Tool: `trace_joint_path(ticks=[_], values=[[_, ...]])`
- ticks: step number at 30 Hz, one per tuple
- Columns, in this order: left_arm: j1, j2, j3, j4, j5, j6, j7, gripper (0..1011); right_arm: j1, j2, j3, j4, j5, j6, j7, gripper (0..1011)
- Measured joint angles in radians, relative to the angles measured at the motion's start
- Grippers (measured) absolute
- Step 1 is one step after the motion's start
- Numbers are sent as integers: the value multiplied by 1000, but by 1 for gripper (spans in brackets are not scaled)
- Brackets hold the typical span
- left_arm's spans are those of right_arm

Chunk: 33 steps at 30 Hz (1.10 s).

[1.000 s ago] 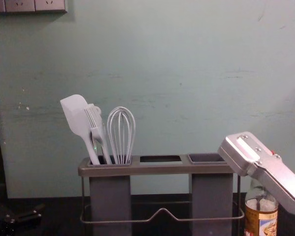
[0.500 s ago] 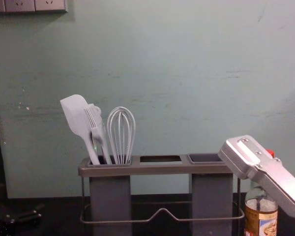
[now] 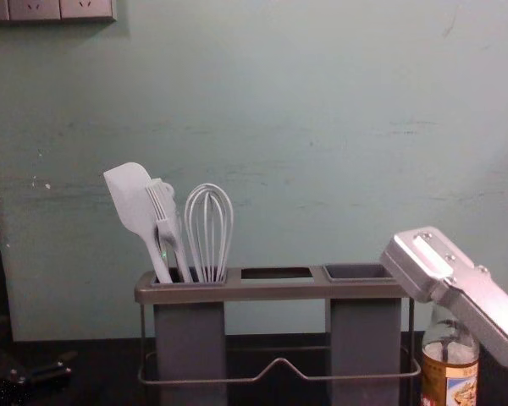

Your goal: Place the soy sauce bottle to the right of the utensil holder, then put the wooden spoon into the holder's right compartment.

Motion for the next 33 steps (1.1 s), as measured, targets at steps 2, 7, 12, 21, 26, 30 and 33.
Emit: trace_joint_path(ticks=[2, 7, 12, 21, 26, 30, 33], values=[[0, 0, 0, 0, 0, 0, 0, 1005, -3, 1, 2, -11, -2, 2, 4, 839], [0, 0, 0, 0, 0, 0, 0, 1005, -21, 27, 3, -64, -7, 3, 41, 839], [0, 0, 0, 0, 0, 0, 0, 1005, -47, 83, 0, -129, -3, -27, 102, 839], [0, 0, 0, 0, 0, 0, 0, 1005, -73, 198, -5, -201, 42, -91, 205, 840], [0, 0, 0, 0, 0, 0, 0, 1005, -114, 239, 27, -238, 91, -179, 237, 839], [0, 0, 0, 0, 0, 0, 0, 1005, -157, 248, 58, -257, 124, -297, 236, 839], [0, 0, 0, 0, 0, 0, 0, 1005, -192, 248, 79, -263, 151, -412, 232, 840]])
